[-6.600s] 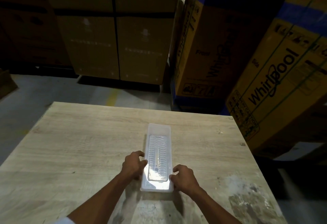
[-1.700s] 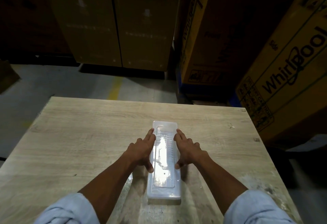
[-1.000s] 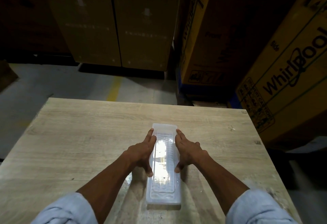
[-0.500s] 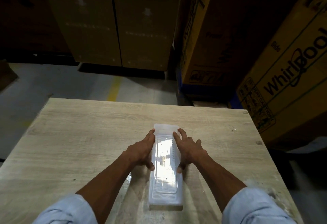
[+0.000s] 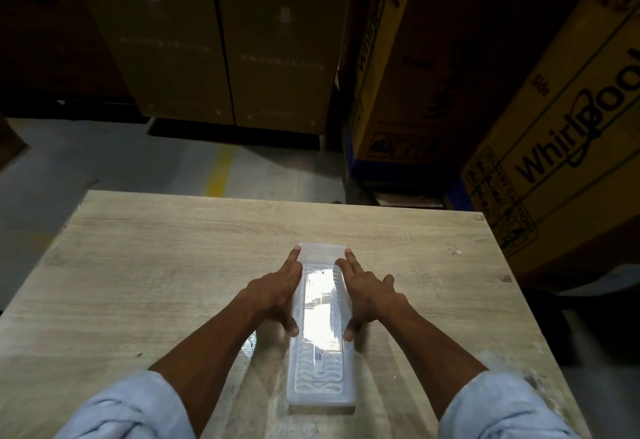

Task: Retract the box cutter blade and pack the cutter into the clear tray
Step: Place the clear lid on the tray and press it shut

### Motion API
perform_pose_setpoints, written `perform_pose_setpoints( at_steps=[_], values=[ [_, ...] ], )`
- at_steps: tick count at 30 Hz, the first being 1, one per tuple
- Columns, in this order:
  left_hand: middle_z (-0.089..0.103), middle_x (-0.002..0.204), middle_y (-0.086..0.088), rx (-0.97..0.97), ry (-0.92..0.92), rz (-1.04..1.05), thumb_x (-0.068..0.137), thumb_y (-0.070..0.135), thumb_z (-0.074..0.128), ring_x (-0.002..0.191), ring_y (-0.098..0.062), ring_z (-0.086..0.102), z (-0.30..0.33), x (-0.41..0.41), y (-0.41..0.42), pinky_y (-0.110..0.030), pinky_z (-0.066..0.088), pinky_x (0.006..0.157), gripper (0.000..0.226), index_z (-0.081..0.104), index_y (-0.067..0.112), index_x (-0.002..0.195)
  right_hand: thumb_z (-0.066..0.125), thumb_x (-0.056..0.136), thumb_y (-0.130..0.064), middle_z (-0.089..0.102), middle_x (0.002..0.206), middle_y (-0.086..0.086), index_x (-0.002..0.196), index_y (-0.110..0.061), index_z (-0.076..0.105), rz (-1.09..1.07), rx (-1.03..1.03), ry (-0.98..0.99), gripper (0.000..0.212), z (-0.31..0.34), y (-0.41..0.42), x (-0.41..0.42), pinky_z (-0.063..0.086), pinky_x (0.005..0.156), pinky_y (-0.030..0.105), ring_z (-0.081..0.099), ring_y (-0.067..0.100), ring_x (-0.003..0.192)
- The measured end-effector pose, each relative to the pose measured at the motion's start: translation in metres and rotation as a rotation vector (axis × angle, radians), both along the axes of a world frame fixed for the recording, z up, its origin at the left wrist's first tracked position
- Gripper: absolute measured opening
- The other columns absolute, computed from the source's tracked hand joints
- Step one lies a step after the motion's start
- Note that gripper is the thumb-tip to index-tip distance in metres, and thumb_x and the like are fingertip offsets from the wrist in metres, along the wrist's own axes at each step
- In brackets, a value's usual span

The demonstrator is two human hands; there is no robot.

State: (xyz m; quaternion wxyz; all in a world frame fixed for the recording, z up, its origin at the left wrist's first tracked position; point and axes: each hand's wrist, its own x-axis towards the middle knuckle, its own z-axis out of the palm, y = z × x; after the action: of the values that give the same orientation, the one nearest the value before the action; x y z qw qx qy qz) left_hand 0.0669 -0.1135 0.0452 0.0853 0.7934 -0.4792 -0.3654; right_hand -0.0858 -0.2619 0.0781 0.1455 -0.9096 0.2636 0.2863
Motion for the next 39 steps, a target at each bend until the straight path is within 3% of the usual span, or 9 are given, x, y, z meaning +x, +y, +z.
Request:
perform_pose_setpoints(
  at_steps=[3, 8, 10, 14, 19, 32, 39],
  values=[
    [-0.032, 0.162, 0.011, 0.006, -0.060, -0.012, 0.045, 0.039, 0.099, 0.142, -0.036, 0.042, 0.001, -0.002, 0.001, -0.054, 0.044, 0.111, 0.145, 0.002, 0.030, 0.152, 0.098, 0.057, -0.041, -0.024, 0.169, 0.002, 0.160, -0.024, -0.005, 0.004, -0.010, -0.003, 0.146, -0.001, 0.000, 0.000, 0.018, 0.116, 0.072, 0.028, 0.038, 0.151],
    [-0.027, 0.163, 0.012, -0.007, -0.104, -0.011, 0.043, 0.040, 0.099, 0.136, -0.037, 0.048, 0.001, -0.003, 0.002, -0.054, 0.049, 0.105, 0.138, 0.011, 0.028, 0.148, 0.095, 0.062, -0.044, -0.027, 0.168, 0.003, 0.159, -0.024, -0.018, 0.009, -0.024, 0.009, 0.150, -0.002, 0.001, 0.001, 0.016, 0.117, 0.072, 0.025, 0.037, 0.153],
    [-0.025, 0.165, 0.010, -0.013, -0.120, -0.005, 0.045, 0.041, 0.099, 0.138, -0.037, 0.047, 0.002, -0.004, 0.002, -0.054, 0.048, 0.105, 0.138, 0.010, 0.028, 0.149, 0.094, 0.064, -0.043, -0.026, 0.168, 0.002, 0.158, -0.022, -0.021, 0.012, -0.025, 0.004, 0.150, -0.003, 0.000, 0.000, 0.016, 0.117, 0.071, 0.026, 0.036, 0.153],
    [-0.026, 0.165, 0.007, -0.011, -0.134, 0.001, 0.050, 0.042, 0.097, 0.145, -0.036, 0.038, -0.001, -0.004, 0.002, -0.053, 0.042, 0.113, 0.152, -0.012, 0.028, 0.154, 0.091, 0.066, -0.048, -0.017, 0.171, 0.003, 0.157, -0.019, -0.022, -0.002, -0.017, -0.022, 0.148, -0.003, 0.000, -0.002, 0.012, 0.118, 0.071, 0.025, 0.036, 0.153],
    [-0.025, 0.165, 0.005, 0.017, -0.170, -0.002, 0.049, 0.045, 0.097, 0.145, -0.037, 0.038, -0.001, -0.002, 0.002, -0.053, 0.039, 0.115, 0.156, -0.016, 0.024, 0.155, 0.090, 0.068, -0.049, -0.013, 0.171, 0.005, 0.158, -0.017, -0.021, 0.007, -0.022, -0.018, 0.146, -0.001, 0.002, -0.002, 0.010, 0.119, 0.070, 0.025, 0.038, 0.153],
    [-0.013, 0.168, 0.008, -0.028, -0.172, 0.014, 0.043, 0.041, 0.099, 0.138, -0.036, 0.046, 0.002, -0.004, 0.004, -0.054, 0.047, 0.107, 0.143, 0.009, 0.024, 0.154, 0.095, 0.059, -0.048, -0.011, 0.172, 0.004, 0.159, -0.018, -0.016, 0.050, -0.076, -0.020, 0.151, -0.007, 0.001, -0.005, 0.015, 0.118, 0.067, 0.026, 0.035, 0.152],
    [0.005, 0.164, 0.003, -0.026, -0.209, 0.018, 0.043, 0.033, 0.101, 0.129, -0.035, 0.053, 0.012, -0.010, 0.005, -0.047, 0.054, 0.097, 0.140, 0.016, 0.018, 0.154, 0.093, 0.061, -0.049, -0.003, 0.172, 0.004, 0.160, -0.018, 0.003, 0.110, -0.143, -0.033, 0.137, -0.006, 0.003, -0.009, 0.027, 0.113, 0.062, 0.034, 0.034, 0.147]
  ],
)
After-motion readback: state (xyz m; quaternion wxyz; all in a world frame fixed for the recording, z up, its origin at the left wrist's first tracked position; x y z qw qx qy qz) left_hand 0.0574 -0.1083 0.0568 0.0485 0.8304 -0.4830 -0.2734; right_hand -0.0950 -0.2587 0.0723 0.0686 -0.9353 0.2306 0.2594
